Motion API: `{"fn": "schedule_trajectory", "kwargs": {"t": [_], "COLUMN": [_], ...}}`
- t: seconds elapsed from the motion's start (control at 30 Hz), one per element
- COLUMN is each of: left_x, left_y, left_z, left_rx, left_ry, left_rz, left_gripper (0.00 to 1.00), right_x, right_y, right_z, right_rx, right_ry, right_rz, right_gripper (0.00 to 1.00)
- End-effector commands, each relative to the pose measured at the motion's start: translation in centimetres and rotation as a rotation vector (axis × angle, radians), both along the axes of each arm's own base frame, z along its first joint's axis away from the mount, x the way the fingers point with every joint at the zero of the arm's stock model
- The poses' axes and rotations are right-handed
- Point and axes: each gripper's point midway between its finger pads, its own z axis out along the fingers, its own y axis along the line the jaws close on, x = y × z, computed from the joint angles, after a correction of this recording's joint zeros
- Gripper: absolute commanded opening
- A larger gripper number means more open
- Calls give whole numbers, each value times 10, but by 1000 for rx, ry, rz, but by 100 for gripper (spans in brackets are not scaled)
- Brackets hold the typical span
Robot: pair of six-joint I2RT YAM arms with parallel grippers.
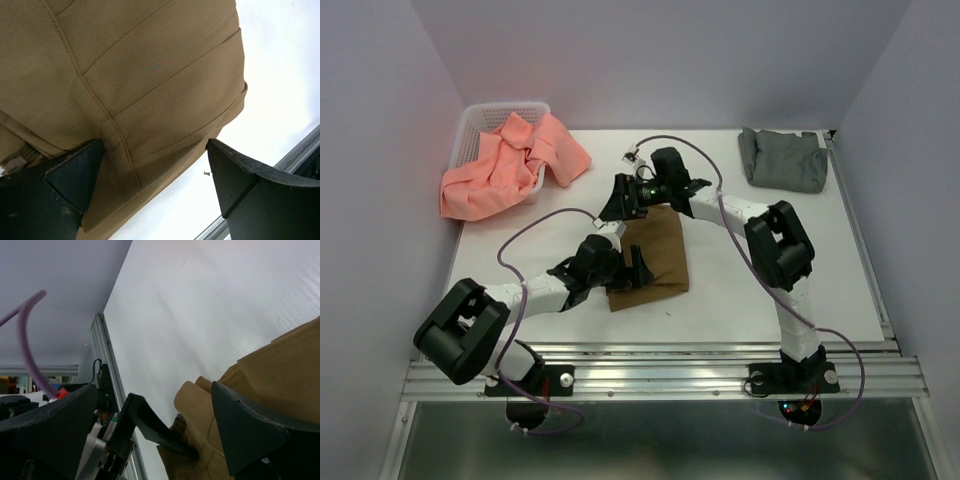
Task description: Fold and stack the skirts
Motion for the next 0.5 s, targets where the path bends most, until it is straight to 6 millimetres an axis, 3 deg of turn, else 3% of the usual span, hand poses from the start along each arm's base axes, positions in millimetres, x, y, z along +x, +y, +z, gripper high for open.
{"fn": "schedule_trajectory", "kwargs": {"t": [0.0, 0.1, 0.3, 0.43, 0.47], "left_x": [-5, -3, 0, 13, 19], "left_y": [11, 15, 23, 33, 42], "left_z": [-24, -26, -25, -12, -10], "left_rx": [93, 114, 160, 230, 272], "left_ry": [39, 45, 34, -12, -32], "left_rz": [1, 18, 41, 73, 119], "left_gripper": [99, 99, 99, 99, 99], "right_x": [-52, -52, -17, 15, 30], "right_y": [5, -2, -39, -77, -92], "right_z": [-68, -84, -112, -121, -111], "right_rx": [-109, -137, -208, -278, -267], "right_ry": [166, 203, 243, 254, 226], "right_rz": [135, 108, -58, -254, -319], "right_gripper": [100, 100, 100, 100, 100]}}
